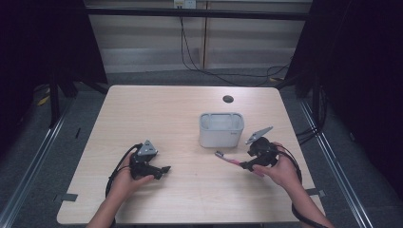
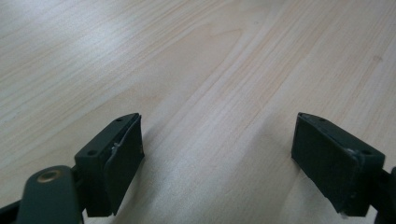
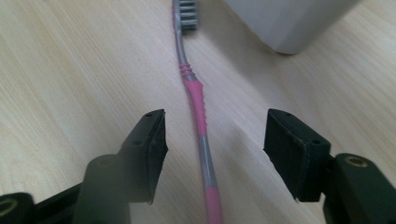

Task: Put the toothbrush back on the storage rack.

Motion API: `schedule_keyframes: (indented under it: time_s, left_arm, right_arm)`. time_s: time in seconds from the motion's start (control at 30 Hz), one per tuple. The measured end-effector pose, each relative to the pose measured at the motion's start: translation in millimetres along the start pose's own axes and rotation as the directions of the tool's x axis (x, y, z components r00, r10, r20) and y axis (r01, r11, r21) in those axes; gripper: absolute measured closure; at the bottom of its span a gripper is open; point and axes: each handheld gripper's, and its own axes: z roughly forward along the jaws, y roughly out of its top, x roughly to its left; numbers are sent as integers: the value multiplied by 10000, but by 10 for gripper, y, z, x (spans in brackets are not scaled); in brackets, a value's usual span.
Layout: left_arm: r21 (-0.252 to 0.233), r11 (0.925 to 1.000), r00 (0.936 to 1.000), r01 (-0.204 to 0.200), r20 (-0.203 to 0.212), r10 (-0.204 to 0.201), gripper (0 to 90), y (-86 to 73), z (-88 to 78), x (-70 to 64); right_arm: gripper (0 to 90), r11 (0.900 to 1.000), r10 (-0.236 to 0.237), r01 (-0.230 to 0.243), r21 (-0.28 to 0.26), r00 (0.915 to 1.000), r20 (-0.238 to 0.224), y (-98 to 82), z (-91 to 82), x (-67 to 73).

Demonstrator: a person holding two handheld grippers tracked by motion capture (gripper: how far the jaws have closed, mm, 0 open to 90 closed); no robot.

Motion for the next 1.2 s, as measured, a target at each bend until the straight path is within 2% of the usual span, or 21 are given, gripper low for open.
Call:
schedule_keyframes:
  time_s: [0.03, 0.1, 0.13, 0.17, 0.23, 0.37, 0.5, 0.53, 0.77, 0.8, 0.83, 0.87, 0.93, 1.1, 1.13, 1.2]
  left_arm:
    - [0, 10000, 10000, 0, 0, 0, 164, 0, 0, 0]
    - [14, 10000, 10000, 0, 19, 0, 164, 0, -1, 1]
    - [16, 10000, 10000, -4, 19, 4, 163, 1, -1, 1]
    - [-1, 10000, 10000, 21, 20, -21, 163, 0, 0, 0]
    - [5, 10000, 10000, 33, 19, -33, 163, 0, -1, 0]
    - [6, 10000, 10000, 12, 21, -12, 163, 0, -1, 1]
    - [11, 10000, 10000, 27, 22, -27, 163, 0, -2, 2]
    - [10, 10000, 10000, 20, 24, -20, 163, 0, -2, 2]
    - [17, 10000, 10000, 3, 45, -3, 163, -1, -3, 5]
    - [16, 10000, 10000, 6, 47, -6, 162, -1, -3, 5]
    - [16, 10000, 10000, 6, 47, -6, 162, -1, -3, 5]
    - [-10, 10000, 10000, 1, 77, -1, 162, -2, -2, 6]
    - [-42, 10000, 10000, 6, 99, -5, 162, -4, 0, 7]
    - [-32, 10000, 10000, -5, 85, 5, 162, -3, 0, 8]
    - [-42, 10000, 10000, -1, 88, 2, 162, -4, 0, 8]
    - [-39, 10000, 10000, -3, 87, 3, 162, -3, 0, 8]
  right_arm:
    - [398, 10000, 0, 0, 0, 10000, 0, 0, 0, 0]
    - [433, 9991, -235, 238, 361, 9997, -74, 71, 49, 34]
    - [453, 9969, -328, 341, 715, 9993, -199, 130, 105, 62]
    - [453, 9969, -328, 341, 715, 9993, -199, 130, 105, 62]
    - [463, 9910, -735, 736, 1114, 9973, -49, 182, 153, 82]
    - [525, 9872, -833, 852, 1347, 9963, -193, 257, 231, 96]
    - [549, 9756, -1266, 1275, 1788, 9918, -162, 345, 285, 116]
    - [560, 9759, -1087, 1138, 1862, 9934, -376, 390, 304, 122]
    - [625, 9652, -981, 1073, 2386, 9939, -499, 450, 389, 137]
    - [662, 9669, -916, 1026, 2336, 9941, -574, 446, 420, 135]
    - [662, 9669, -916, 1026, 2336, 9941, -574, 446, 420, 135]
    - [726, 9687, -756, 891, 2316, 9949, -664, 448, 426, 142]
    - [806, 9588, -883, 1061, 2636, 9930, -787, 481, 424, 201]
    - [808, 9584, -969, 1148, 2614, 9920, -806, 475, 413, 246]
    - [809, 9676, -911, 1079, 2283, 9924, -831, 466, 377, 241]
    - [809, 9762, -767, 887, 1977, 9948, -675, 473, 312, 242]
